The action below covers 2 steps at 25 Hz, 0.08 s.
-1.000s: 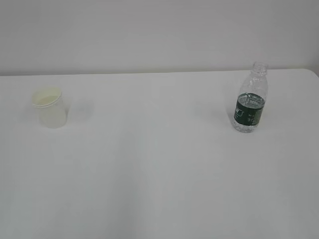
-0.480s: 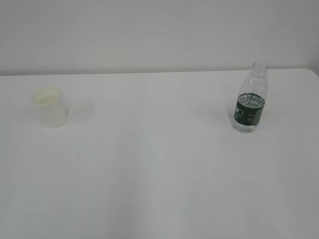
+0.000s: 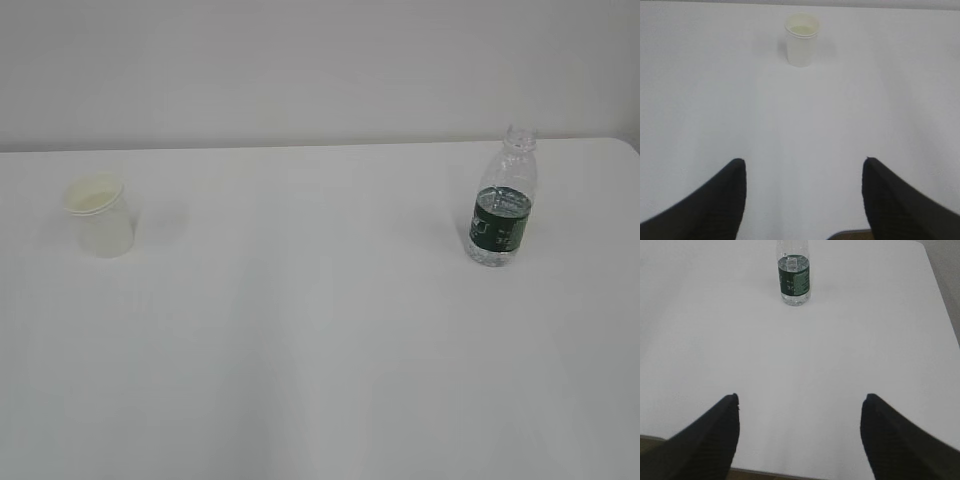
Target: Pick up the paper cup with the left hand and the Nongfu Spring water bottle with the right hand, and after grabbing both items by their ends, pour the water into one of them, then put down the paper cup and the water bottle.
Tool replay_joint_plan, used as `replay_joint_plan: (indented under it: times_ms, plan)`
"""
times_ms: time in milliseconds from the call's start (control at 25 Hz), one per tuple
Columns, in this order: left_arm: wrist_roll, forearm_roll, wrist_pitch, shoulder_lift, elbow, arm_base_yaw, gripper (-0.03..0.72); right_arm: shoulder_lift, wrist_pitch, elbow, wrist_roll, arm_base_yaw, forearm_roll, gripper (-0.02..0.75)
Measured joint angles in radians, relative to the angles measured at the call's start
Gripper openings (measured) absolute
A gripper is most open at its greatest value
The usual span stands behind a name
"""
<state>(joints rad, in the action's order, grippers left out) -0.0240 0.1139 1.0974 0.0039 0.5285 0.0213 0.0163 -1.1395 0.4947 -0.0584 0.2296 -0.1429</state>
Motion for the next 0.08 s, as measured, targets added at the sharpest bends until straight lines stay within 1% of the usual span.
replay_joint_plan:
  times_ms: [80]
  plan:
    - [0.000,0.000,0.000,0.000,0.000,0.000,0.517,0.000,0.000,0.000,0.000,0.000,0.000,0.568]
